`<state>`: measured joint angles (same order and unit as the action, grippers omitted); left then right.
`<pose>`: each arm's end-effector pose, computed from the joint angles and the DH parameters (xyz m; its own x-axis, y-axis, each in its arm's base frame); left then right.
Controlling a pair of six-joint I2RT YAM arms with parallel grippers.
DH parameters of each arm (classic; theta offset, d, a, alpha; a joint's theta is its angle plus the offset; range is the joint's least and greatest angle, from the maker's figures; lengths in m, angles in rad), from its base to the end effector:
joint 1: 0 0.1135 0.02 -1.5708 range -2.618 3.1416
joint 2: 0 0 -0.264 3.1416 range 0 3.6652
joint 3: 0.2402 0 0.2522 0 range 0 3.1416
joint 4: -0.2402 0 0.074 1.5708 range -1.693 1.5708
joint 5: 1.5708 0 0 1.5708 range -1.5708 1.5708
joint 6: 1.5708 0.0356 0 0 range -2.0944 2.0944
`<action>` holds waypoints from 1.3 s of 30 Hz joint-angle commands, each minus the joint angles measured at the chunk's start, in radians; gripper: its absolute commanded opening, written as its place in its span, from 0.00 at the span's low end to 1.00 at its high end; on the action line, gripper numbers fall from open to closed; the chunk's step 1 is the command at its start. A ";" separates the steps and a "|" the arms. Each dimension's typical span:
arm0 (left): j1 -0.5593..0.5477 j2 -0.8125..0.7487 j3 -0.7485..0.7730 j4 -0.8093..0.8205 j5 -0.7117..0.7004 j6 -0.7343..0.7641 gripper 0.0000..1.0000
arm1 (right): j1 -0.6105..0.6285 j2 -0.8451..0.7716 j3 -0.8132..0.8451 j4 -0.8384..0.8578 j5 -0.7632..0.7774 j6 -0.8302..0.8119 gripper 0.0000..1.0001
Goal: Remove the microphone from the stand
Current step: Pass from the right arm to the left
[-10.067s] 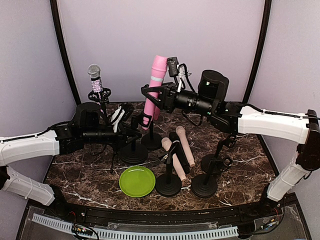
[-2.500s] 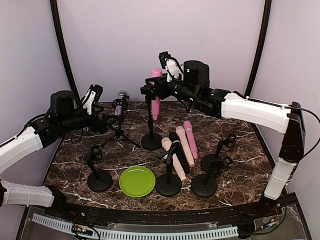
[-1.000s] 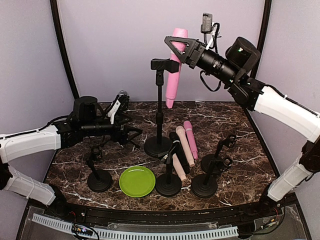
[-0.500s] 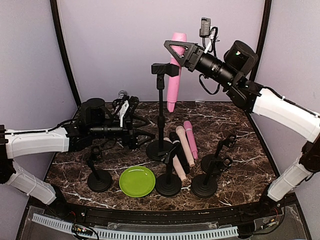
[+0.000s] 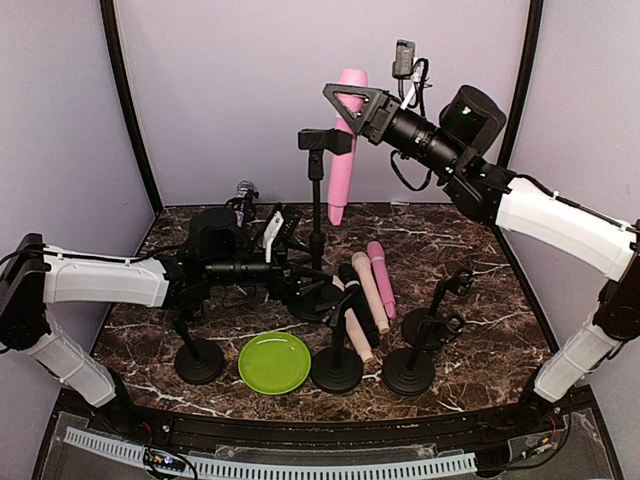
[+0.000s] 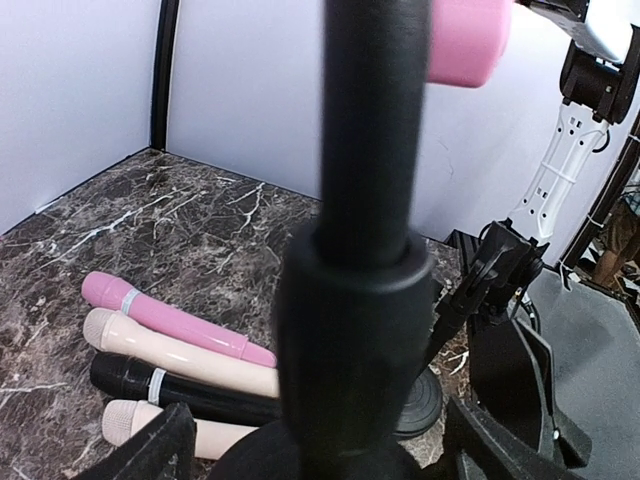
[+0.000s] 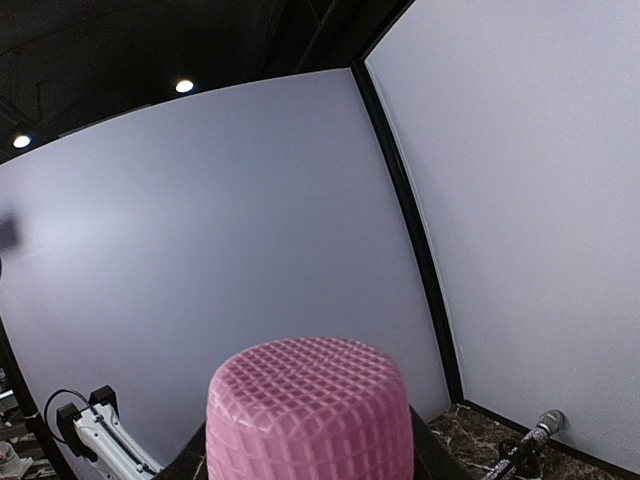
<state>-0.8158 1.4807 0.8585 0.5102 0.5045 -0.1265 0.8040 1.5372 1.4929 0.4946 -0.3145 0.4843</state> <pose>0.2169 -0.2556 0.2707 -0.1979 0.0492 -0.9790 0.9493 0.2583 -0.1790 0.2388 0.2637 0.4734 -0.1416 0.4912 -0.8595 -0.9177 0.2605 0.3000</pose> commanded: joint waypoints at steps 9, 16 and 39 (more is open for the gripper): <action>-0.035 -0.006 -0.020 0.091 -0.072 -0.032 0.47 | -0.003 -0.026 0.018 0.127 0.074 0.015 0.00; -0.041 -0.017 -0.011 0.074 -0.078 -0.018 0.15 | -0.003 -0.020 0.021 0.117 0.090 0.011 0.00; -0.020 -0.215 0.169 -0.185 -0.425 -0.047 0.00 | -0.066 -0.108 -0.153 -0.072 0.030 -0.075 0.91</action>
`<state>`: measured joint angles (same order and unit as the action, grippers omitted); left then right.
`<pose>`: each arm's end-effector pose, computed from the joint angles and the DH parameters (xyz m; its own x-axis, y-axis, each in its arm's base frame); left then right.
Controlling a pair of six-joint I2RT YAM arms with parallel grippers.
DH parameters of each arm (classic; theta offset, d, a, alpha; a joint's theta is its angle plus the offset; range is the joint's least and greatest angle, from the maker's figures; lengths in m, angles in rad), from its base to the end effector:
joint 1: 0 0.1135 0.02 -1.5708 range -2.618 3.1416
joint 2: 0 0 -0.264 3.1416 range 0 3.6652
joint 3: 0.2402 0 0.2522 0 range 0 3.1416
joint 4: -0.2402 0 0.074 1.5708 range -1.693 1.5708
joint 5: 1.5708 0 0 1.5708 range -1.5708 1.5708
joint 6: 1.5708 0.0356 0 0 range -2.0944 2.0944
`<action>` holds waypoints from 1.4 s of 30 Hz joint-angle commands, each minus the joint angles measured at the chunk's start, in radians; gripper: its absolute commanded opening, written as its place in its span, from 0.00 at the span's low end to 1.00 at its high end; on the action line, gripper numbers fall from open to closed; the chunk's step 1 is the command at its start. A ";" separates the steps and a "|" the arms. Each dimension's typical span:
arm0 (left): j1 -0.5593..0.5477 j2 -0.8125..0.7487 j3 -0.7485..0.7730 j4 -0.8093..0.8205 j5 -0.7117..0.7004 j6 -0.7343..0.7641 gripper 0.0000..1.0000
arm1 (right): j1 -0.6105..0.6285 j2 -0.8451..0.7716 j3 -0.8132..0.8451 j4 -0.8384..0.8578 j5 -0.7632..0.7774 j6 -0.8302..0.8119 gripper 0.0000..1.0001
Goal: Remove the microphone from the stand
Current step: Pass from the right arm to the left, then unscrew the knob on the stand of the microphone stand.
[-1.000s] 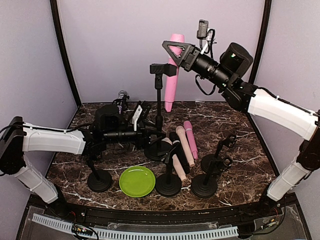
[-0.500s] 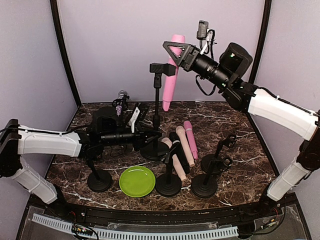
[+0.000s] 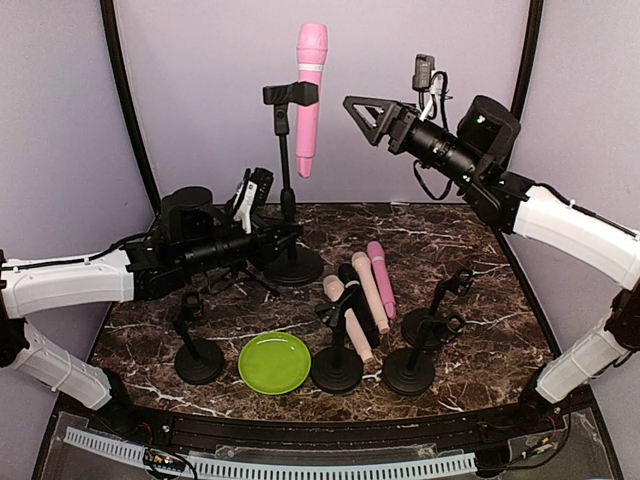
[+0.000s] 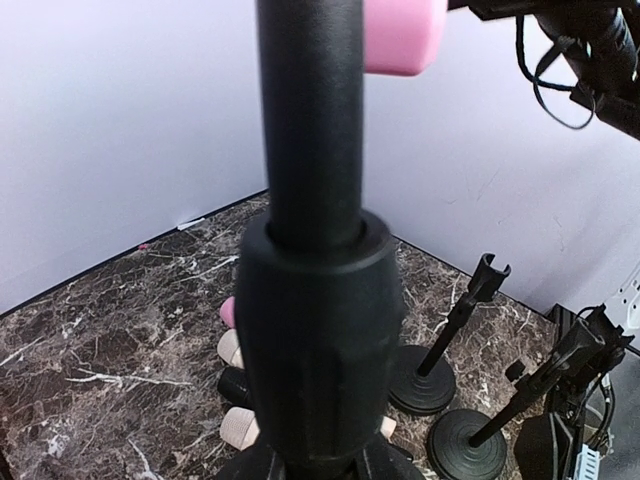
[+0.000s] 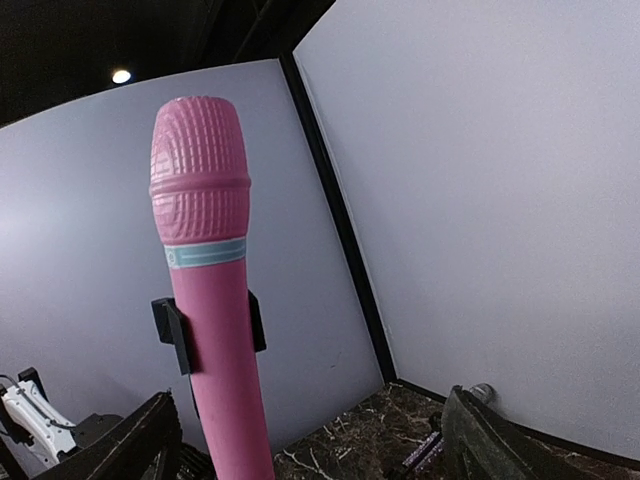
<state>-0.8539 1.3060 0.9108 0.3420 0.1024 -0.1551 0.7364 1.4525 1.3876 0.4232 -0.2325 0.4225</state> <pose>0.2005 -0.2356 0.3235 -0.1607 -0.0495 -0.9858 0.8018 0.5759 -0.1596 0.2456 0.2337 0.4577 -0.0966 0.4510 -0.8873 -0.8484 0.4288 0.3103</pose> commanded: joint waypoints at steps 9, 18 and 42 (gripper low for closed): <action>0.167 -0.034 0.123 -0.060 0.224 -0.073 0.00 | 0.127 0.114 -0.063 -0.019 -0.104 -0.018 0.81; 0.192 -0.109 -0.051 0.109 0.294 -0.065 0.00 | 0.215 0.278 0.034 0.006 -0.048 -0.012 0.64; 0.194 -0.123 -0.087 0.124 0.325 -0.070 0.00 | 0.257 0.348 0.047 0.048 -0.059 -0.031 0.27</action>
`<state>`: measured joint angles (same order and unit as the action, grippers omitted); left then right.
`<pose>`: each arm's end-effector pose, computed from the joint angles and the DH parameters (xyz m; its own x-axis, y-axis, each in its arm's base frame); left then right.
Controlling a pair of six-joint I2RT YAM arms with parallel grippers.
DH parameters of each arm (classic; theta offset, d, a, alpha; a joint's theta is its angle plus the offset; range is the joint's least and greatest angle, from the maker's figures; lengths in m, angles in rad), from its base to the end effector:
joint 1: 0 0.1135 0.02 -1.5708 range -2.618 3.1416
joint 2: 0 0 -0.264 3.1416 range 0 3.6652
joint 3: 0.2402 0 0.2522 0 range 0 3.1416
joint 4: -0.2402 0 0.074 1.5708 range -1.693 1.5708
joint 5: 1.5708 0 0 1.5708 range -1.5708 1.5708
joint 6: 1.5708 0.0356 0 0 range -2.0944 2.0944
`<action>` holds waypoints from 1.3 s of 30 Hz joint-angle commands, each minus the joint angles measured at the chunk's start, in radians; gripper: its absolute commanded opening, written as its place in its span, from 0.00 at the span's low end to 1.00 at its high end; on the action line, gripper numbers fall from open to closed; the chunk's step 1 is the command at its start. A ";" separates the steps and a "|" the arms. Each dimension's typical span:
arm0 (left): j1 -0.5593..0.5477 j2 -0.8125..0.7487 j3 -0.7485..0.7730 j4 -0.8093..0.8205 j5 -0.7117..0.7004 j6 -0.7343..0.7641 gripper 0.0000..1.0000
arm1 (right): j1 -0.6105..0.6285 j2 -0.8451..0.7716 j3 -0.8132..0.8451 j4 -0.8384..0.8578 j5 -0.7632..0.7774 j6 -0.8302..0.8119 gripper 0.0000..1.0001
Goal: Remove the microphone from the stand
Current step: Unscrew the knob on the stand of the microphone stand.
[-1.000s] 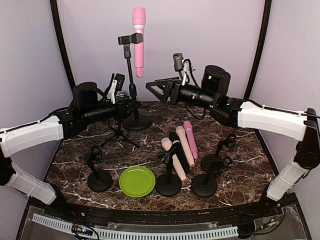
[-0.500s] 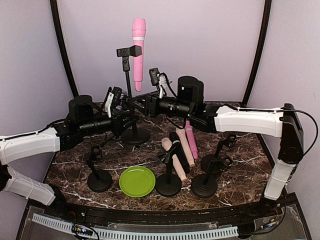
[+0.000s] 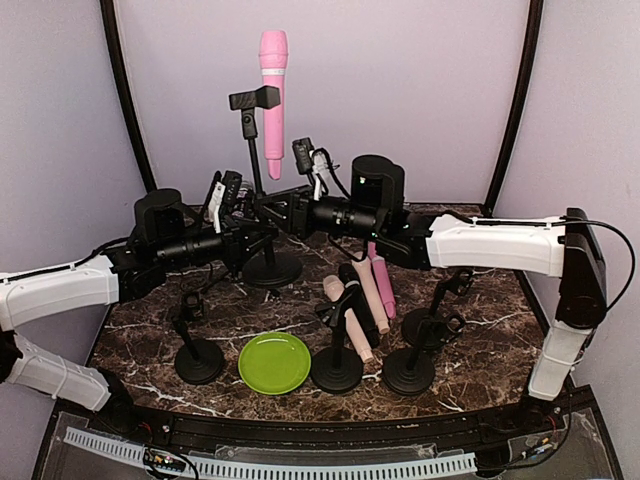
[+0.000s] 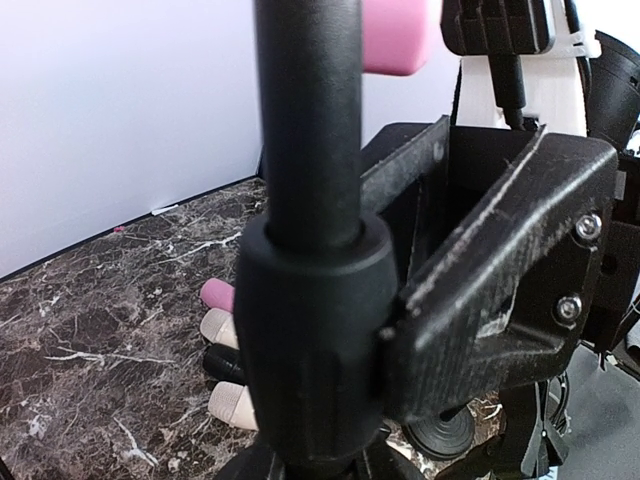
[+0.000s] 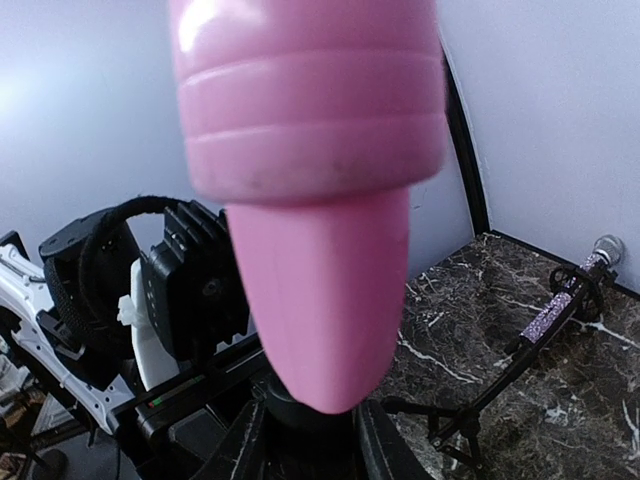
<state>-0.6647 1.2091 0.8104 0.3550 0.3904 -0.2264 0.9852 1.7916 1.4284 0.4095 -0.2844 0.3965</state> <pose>0.2140 -0.1849 0.3159 -0.2287 -0.0845 -0.9698 0.8398 0.4868 -0.2405 0.2327 0.3690 0.3452 -0.3451 0.1503 -0.9264 -0.8906 0.2590 0.3738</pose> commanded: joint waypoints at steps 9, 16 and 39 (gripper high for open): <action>0.007 -0.031 0.033 0.113 0.143 0.032 0.00 | -0.021 -0.015 -0.016 0.116 -0.116 0.002 0.13; 0.005 -0.041 0.048 0.162 0.326 0.039 0.00 | -0.078 -0.040 -0.066 0.255 -0.393 0.083 0.13; 0.006 -0.100 0.000 0.124 0.068 0.072 0.00 | -0.051 -0.152 -0.233 0.254 -0.094 0.023 0.61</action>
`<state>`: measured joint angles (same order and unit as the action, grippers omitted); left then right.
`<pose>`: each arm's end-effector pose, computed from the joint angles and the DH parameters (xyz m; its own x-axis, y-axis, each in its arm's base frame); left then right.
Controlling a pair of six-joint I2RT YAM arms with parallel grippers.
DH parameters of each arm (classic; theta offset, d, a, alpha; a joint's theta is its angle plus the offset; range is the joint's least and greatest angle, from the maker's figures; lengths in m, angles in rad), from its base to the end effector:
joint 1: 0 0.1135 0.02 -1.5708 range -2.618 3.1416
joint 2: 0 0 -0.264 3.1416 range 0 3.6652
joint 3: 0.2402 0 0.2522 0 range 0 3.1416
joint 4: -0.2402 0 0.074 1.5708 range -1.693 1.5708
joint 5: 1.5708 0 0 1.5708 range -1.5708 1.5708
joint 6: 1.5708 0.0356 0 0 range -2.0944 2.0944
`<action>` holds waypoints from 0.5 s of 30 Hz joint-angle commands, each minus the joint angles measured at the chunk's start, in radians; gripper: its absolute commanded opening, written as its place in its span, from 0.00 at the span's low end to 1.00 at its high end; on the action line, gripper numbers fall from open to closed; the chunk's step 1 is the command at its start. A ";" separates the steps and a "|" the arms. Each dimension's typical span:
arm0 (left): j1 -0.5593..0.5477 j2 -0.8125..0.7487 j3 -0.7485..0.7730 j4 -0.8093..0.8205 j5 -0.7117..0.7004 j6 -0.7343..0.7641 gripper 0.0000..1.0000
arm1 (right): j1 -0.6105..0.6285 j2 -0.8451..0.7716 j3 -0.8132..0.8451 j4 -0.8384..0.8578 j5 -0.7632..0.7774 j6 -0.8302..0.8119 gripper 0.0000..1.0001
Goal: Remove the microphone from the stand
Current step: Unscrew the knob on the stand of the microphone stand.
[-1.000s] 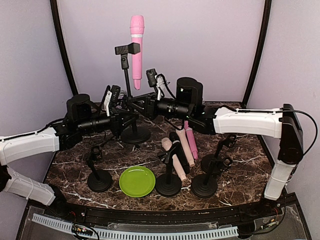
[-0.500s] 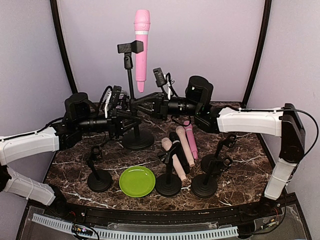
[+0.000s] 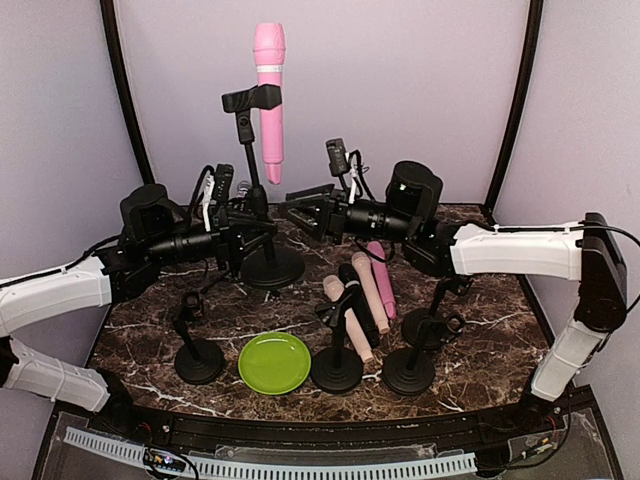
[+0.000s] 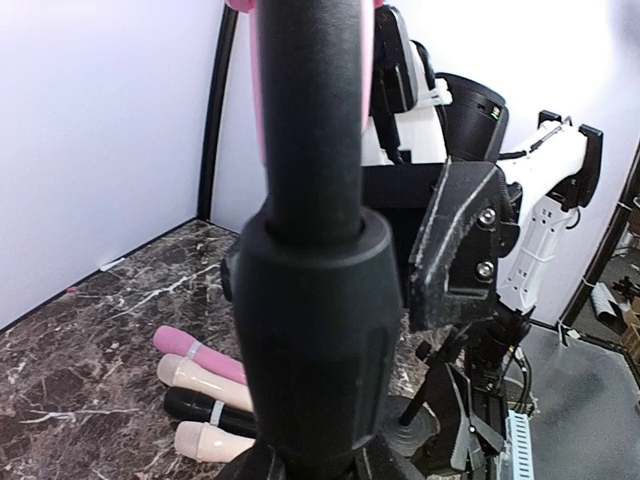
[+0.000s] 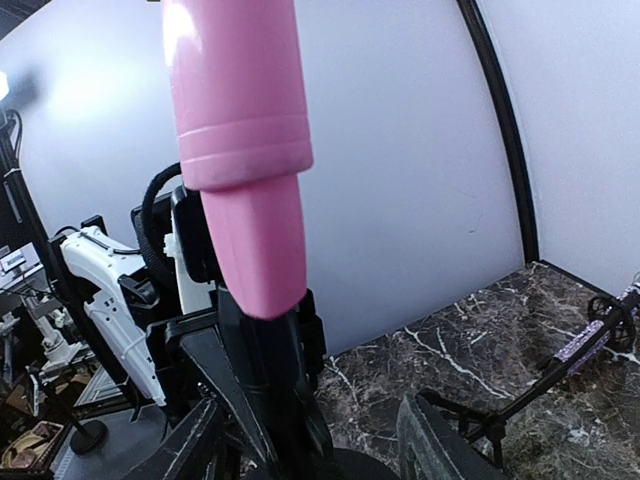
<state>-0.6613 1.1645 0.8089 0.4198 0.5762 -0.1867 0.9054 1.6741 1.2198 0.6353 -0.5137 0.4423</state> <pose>0.2010 -0.1810 0.3336 -0.1255 -0.0996 -0.9871 0.9371 0.3148 -0.1509 0.2313 0.3231 0.3414 -0.3205 0.1954 -0.9269 -0.9365 0.0817 0.3411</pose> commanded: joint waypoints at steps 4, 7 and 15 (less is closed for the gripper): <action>0.002 -0.054 0.002 0.041 -0.181 0.040 0.00 | 0.068 -0.022 0.000 -0.024 0.219 -0.052 0.58; 0.002 -0.053 0.000 0.044 -0.176 0.042 0.00 | 0.082 -0.007 0.029 -0.051 0.251 -0.065 0.54; 0.003 -0.041 0.001 0.052 -0.148 0.042 0.00 | 0.105 0.050 0.143 -0.142 0.266 -0.122 0.55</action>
<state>-0.6601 1.1496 0.8021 0.3840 0.4145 -0.1627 0.9977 1.6939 1.2892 0.5293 -0.2745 0.3710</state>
